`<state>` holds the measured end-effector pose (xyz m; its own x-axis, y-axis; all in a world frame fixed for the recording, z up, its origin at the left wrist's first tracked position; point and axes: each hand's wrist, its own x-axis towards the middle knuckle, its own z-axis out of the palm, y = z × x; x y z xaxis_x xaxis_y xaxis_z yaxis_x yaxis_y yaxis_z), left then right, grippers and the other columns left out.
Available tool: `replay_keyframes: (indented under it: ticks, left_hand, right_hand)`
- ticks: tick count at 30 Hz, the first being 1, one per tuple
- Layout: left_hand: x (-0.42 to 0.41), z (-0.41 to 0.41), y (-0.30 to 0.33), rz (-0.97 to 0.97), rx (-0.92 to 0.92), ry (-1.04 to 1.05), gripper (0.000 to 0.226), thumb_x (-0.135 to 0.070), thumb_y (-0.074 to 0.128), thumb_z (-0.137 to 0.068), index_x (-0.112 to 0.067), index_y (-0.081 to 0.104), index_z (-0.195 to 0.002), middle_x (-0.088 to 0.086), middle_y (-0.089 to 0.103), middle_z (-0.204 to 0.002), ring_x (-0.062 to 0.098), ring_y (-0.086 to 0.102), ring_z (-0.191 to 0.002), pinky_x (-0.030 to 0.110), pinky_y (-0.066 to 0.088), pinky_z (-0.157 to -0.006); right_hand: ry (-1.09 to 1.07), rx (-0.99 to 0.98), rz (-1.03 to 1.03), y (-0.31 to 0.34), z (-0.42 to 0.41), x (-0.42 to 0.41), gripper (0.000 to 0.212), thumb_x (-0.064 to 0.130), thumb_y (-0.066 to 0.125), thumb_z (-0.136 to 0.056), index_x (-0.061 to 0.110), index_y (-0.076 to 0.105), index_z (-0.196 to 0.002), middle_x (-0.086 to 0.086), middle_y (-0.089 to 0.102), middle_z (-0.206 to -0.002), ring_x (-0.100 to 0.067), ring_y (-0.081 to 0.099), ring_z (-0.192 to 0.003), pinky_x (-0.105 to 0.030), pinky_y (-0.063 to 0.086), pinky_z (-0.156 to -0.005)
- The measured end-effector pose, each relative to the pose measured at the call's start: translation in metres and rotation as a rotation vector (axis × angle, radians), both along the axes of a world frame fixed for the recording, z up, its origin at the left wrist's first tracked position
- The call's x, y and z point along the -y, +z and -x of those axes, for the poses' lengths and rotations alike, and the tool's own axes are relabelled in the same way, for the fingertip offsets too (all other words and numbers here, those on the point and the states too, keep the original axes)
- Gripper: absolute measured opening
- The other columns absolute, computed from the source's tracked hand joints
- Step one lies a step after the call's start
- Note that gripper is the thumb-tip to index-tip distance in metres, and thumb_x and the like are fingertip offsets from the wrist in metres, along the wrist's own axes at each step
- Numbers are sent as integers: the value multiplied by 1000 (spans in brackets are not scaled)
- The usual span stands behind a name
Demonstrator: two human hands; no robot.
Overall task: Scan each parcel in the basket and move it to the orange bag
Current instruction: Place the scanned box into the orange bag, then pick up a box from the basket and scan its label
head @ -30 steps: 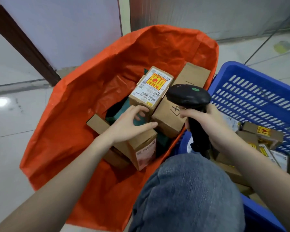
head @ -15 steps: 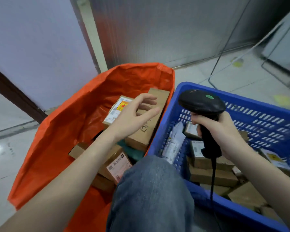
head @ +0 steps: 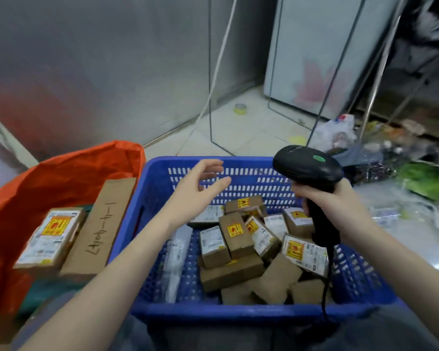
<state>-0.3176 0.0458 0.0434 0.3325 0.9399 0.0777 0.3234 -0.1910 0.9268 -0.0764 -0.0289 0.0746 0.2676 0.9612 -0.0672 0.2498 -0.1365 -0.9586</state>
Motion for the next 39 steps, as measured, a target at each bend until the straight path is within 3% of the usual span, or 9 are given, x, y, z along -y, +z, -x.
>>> replay_keyframes:
  ticks: [9,13,17,25,28,34,39]
  left_hand:
    - [-35,-50,-75,171,-133,118,50,-35,61,-91,-22,45,-136,-10,50,-134,8,47,-123,24,38,-94]
    - [-55,-60,-125,301,-243,119,66,-40,64,-89,-18,34,-143,-1,42,-144,15,41,-133,31,36,-104]
    - [-67,-68,-181,427,-377,85,84,-47,67,-84,-17,23,-148,4,29,-154,20,30,-140,33,32,-107]
    - [-87,-78,-262,586,-534,97,110,-62,72,-71,-19,11,-152,10,33,-153,29,38,-136,45,40,-108]
    - [-90,-86,-276,577,-609,116,114,-66,70,-71,-18,7,-153,11,33,-153,30,37,-137,43,39,-108]
    - [-87,-107,-303,687,-808,146,126,-81,59,-66,-22,-10,-153,17,13,-159,37,18,-144,54,25,-114]
    - [-88,-117,-293,634,-809,205,119,-64,68,-73,-22,-10,-153,21,16,-155,39,18,-142,51,25,-112]
  right_hand:
    - [8,-3,175,-66,-55,-13,22,19,67,-85,0,61,-74,-12,54,-57,-19,51,-54,-35,42,-63]
    - [25,-50,271,-104,-62,-34,21,19,65,-87,-2,64,-85,-12,56,-59,-16,54,-54,-28,45,-60]
    - [50,-95,367,-142,-68,-53,17,19,64,-89,3,63,-81,-11,57,-58,-17,55,-54,-28,45,-59]
    - [85,-86,474,-204,-68,-83,25,26,64,-88,3,62,-80,-9,57,-55,-15,55,-52,-25,46,-55]
    - [61,-111,454,-215,-67,-93,22,24,65,-88,3,62,-80,-8,58,-54,-17,55,-52,-28,45,-57]
    - [144,-103,474,-229,-61,-93,17,17,63,-89,2,60,-80,-7,55,-53,-11,54,-48,-16,45,-49]
    - [170,-96,485,-224,-61,-84,4,18,65,-87,16,62,-89,-2,56,-55,-8,55,-51,-16,46,-51]
